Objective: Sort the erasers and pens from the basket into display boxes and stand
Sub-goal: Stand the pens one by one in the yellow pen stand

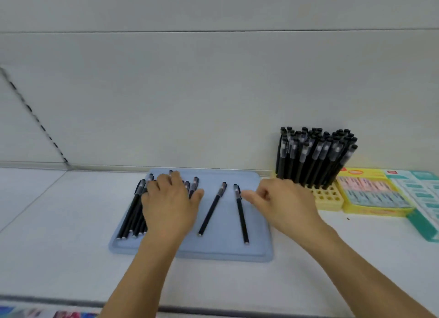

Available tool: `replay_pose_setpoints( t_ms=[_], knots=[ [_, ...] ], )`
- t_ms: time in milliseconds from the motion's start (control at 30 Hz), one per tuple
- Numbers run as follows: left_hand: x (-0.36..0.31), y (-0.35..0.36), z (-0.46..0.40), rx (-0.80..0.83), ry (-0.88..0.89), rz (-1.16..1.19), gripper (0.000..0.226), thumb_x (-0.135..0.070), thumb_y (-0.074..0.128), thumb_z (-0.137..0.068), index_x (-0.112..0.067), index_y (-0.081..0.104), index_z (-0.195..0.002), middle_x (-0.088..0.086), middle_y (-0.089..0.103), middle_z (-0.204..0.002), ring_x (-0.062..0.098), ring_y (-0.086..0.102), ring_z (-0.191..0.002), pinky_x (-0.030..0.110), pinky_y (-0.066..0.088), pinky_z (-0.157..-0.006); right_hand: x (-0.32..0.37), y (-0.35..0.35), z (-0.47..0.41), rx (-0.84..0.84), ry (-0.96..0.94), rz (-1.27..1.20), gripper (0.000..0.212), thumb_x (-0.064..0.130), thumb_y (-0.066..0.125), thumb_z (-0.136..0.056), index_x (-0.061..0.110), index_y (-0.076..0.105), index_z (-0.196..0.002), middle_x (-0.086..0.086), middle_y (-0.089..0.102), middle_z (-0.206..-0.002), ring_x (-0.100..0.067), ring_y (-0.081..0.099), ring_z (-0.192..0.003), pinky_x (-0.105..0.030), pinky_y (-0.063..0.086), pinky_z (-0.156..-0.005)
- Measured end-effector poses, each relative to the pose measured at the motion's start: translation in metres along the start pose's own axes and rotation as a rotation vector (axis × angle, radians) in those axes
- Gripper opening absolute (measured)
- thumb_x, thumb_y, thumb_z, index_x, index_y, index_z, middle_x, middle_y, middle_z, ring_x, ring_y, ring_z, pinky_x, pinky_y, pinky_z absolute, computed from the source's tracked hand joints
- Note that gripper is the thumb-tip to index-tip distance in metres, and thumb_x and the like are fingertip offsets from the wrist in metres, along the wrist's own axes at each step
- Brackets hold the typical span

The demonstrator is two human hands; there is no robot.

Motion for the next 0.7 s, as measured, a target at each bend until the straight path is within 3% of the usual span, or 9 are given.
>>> replay_pose_setpoints(
  t_ms=[67,133,200,267,333,400,467,567,700],
  knots=[
    [0.021,0.002,-0.002,0.054,-0.101,-0.066,0.071,-0.06,0.057,-0.086,0.002,0.052,-0.119,0.024,0.055,-0.117,0.04,0.053,-0.107,0.045,0.045,-0.082,0.023,0.021,-0.005,0.128,-0.06,0.155,0.054,0.067,0.042,-0.089,0.02,0.043,-0.064,0.007,0.047,-0.063,-0.018,0.049,-0.061,-0.028,0.028,-0.051],
    [0.031,0.011,-0.006,0.153,-0.132,-0.141,0.075,-0.065,0.051,-0.086,0.001,0.047,-0.121,0.021,0.052,-0.122,0.036,0.05,-0.112,0.04,0.045,-0.087,0.03,0.033,-0.01,0.201,-0.067,0.198,0.049,0.059,0.047,-0.09,0.02,0.036,-0.064,0.006,0.042,-0.064,-0.016,0.042,-0.058,-0.029,0.022,-0.049],
    [0.03,0.017,-0.01,0.211,-0.102,-0.131,0.069,-0.063,0.051,-0.087,-0.002,0.047,-0.119,0.019,0.05,-0.125,0.033,0.049,-0.113,0.036,0.043,-0.09,0.029,0.04,-0.015,0.246,-0.037,0.134,0.04,0.046,0.051,-0.091,0.02,0.035,-0.066,0.006,0.041,-0.065,-0.015,0.04,-0.058,-0.028,0.021,-0.048],
    [0.026,0.018,-0.014,0.269,-0.103,-0.02,0.057,-0.057,0.057,-0.088,-0.005,0.047,-0.108,0.017,0.048,-0.124,0.03,0.053,-0.098,0.034,0.042,-0.079,0.025,0.045,-0.018,0.276,-0.008,0.039,0.036,0.036,0.052,-0.09,0.018,0.034,-0.064,0.005,0.04,-0.062,-0.013,0.037,-0.053,-0.027,0.023,-0.048],
    [0.022,0.019,-0.017,0.335,-0.106,0.047,0.05,-0.056,0.061,-0.086,-0.009,0.044,-0.09,0.013,0.053,-0.11,0.025,0.05,-0.079,0.031,0.039,-0.066,0.021,0.048,-0.018,0.277,0.005,-0.035,0.036,0.031,0.051,-0.088,0.018,0.032,-0.061,0.003,0.038,-0.057,-0.016,0.037,-0.05,-0.026,0.025,-0.049],
    [0.023,0.024,-0.021,0.421,-0.114,0.106,0.049,-0.055,0.063,-0.085,-0.013,0.041,-0.074,0.005,0.054,-0.08,0.021,0.05,-0.066,0.029,0.037,-0.058,0.016,0.045,-0.016,0.236,0.017,-0.107,0.033,0.031,0.05,-0.088,0.017,0.035,-0.061,0.002,0.039,-0.057,-0.019,0.038,-0.053,-0.028,0.028,-0.05],
    [0.023,0.031,-0.025,0.478,-0.115,0.134,0.044,-0.048,0.061,-0.089,-0.015,0.041,-0.068,0.004,0.052,-0.069,0.021,0.051,-0.063,0.028,0.038,-0.057,0.009,0.038,-0.014,0.173,0.022,-0.169,0.03,0.033,0.049,-0.089,0.015,0.044,-0.064,-0.002,0.047,-0.06,-0.021,0.043,-0.056,-0.029,0.032,-0.052],
    [0.018,0.034,-0.03,0.431,-0.09,0.076,0.036,-0.036,0.047,-0.099,-0.015,0.04,-0.07,0.005,0.054,-0.075,0.024,0.052,-0.072,0.03,0.04,-0.063,-0.003,0.025,-0.007,0.095,0.018,-0.303,0.027,0.035,0.053,-0.09,0.014,0.057,-0.073,0.003,0.06,-0.064,-0.017,0.055,-0.062,-0.031,0.042,-0.058],
    [0.01,0.013,-0.036,0.156,-0.078,0.109,0.032,-0.036,0.04,-0.102,-0.008,0.051,-0.091,0.003,0.053,-0.079,0.027,0.051,-0.076,0.034,0.038,-0.065,-0.029,-0.002,0.009,-0.067,0.025,-0.533,0.023,0.025,0.061,-0.088,0.021,0.052,-0.067,0.006,0.053,-0.056,-0.007,0.044,-0.051,-0.03,0.041,-0.054]
  ],
)
Point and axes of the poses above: each hand's wrist, its own z-axis away from the middle knuckle, its own y-axis out of the palm, x = y × z, the point moved 7 cm from there along -z, towards the middle knuckle
